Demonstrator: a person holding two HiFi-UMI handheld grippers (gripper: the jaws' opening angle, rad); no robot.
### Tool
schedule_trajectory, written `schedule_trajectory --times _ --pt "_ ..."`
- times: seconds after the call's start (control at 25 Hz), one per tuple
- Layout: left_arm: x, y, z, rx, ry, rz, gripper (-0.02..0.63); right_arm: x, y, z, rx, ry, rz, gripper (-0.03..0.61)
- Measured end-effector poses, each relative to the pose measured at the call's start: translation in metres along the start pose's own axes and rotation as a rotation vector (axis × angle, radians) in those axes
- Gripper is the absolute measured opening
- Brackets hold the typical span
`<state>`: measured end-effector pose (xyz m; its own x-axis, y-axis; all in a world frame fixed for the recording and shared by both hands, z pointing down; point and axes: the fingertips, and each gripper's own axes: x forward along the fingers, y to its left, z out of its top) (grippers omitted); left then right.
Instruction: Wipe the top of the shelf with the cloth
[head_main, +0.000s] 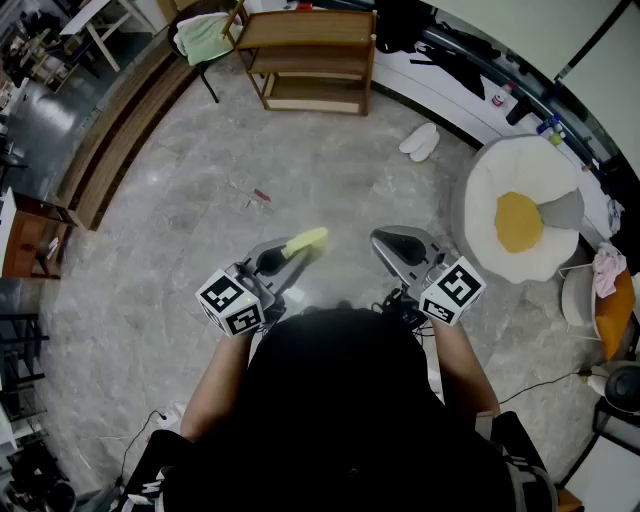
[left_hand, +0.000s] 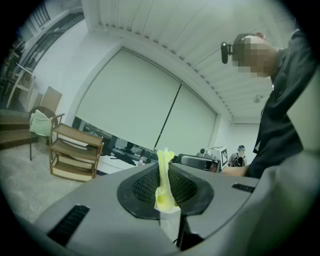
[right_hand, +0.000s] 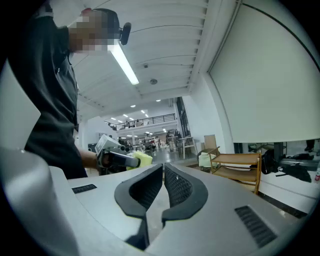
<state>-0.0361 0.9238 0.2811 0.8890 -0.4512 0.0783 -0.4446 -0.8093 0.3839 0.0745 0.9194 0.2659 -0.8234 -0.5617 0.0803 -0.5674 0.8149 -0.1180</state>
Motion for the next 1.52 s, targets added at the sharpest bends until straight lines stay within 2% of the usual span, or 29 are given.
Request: schedule_trajectory --times 0.36,0.52,0.84,1.0,1.24,1.52 --pt "0.004 0.006 0.010 0.013 -0.017 0.053 0.037 -0.005 -0.015 -0.006 0.006 0.006 0.012 0.029" --pt "0.002 0.016 0.002 0.039 0.012 0.095 0.037 0.000 -0.020 -0.009 -0.022 -0.001 -0.004 0.031" --pt "0.006 0.052 0.005 0.003 0.016 0.153 0.037 0.023 -0.044 -0.013 0.005 0.022 -0.007 0.031" --pt "0.004 0.092 0.015 -0.024 0.001 0.164 0.037 0.050 -0.065 -0.013 0.036 0.019 -0.003 0.031" --pt "0.026 0.174 0.030 -0.088 -0.020 0.155 0.037 0.108 -0.123 -0.018 0.052 0.077 -0.014 0.031" --pt "0.064 0.283 0.088 -0.090 -0.019 0.092 0.037 0.197 -0.209 0.013 0.054 0.107 -0.054 0.031"
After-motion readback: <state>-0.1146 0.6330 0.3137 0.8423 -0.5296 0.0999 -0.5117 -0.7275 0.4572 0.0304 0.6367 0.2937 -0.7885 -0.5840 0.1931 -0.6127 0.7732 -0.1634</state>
